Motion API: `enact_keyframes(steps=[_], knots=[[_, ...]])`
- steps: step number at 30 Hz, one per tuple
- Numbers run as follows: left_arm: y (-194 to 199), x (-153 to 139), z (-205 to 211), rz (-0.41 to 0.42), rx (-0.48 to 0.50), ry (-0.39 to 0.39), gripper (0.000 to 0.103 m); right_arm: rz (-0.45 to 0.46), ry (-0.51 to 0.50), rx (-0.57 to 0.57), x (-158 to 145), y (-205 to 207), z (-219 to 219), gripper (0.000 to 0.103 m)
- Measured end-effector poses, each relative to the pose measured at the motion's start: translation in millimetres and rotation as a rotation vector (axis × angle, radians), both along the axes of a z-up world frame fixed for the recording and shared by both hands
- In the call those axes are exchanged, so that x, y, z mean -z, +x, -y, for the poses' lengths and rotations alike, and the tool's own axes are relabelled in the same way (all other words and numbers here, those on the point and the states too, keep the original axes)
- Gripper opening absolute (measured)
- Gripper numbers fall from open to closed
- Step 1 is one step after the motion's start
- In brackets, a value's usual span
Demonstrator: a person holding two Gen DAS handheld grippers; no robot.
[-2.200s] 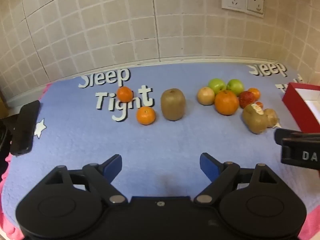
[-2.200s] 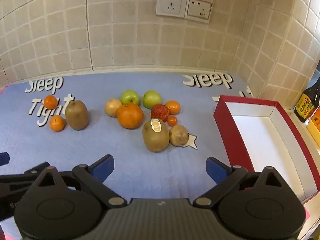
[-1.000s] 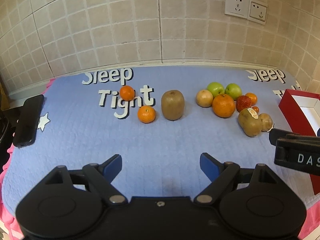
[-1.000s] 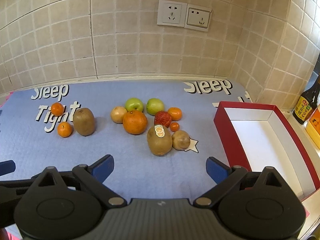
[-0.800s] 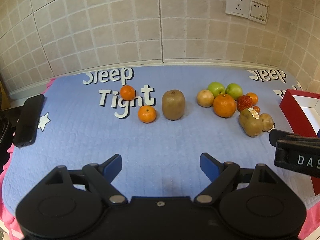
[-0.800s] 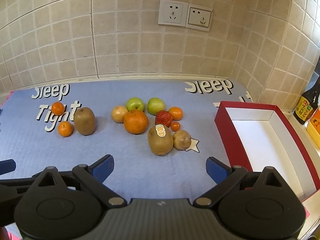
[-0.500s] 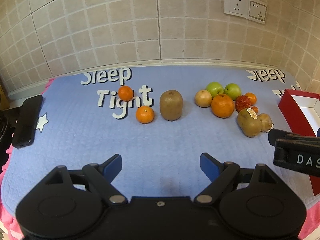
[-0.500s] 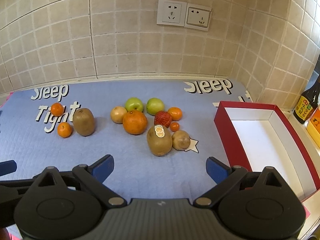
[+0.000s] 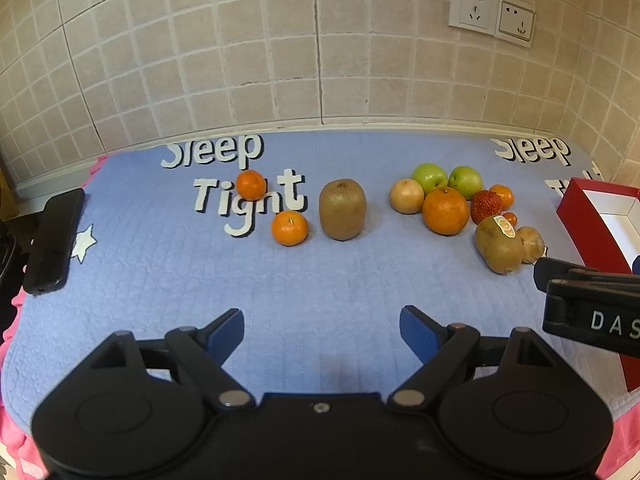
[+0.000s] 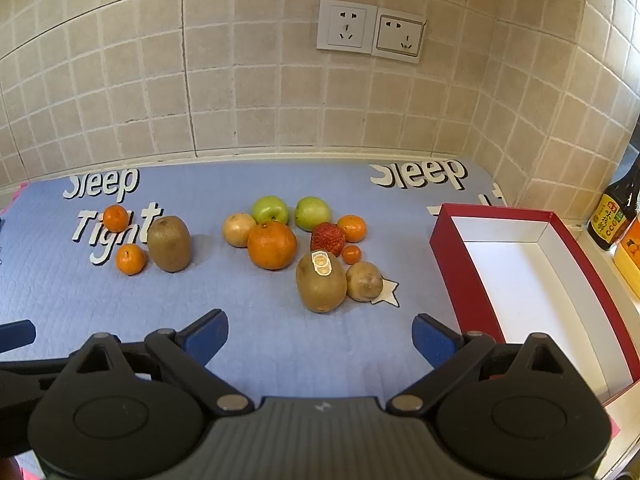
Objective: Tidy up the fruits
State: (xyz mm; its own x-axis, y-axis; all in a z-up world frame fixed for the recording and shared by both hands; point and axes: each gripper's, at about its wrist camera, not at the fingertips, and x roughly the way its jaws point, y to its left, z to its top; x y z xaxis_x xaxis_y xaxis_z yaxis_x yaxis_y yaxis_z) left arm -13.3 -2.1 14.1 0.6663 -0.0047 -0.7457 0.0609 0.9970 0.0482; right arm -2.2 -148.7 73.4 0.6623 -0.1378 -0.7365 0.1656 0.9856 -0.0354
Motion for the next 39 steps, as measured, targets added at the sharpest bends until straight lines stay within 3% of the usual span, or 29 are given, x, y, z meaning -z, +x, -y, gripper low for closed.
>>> enact_keyframes(steps=[22, 31, 39], knots=[[17, 10, -4, -0.030, 0.009, -0.029, 0.101, -0.027, 0.031, 0.019, 11, 10, 1, 0.100], [70, 22, -20, -0.094, 0.032, -0.074, 0.101, -0.059, -0.008, 0.038, 12, 46, -20, 0.100], [131, 2, -82, -0.003, -0.050, 0.029, 0.101, -0.029, -0.018, -0.025, 4, 89, -51, 0.100]])
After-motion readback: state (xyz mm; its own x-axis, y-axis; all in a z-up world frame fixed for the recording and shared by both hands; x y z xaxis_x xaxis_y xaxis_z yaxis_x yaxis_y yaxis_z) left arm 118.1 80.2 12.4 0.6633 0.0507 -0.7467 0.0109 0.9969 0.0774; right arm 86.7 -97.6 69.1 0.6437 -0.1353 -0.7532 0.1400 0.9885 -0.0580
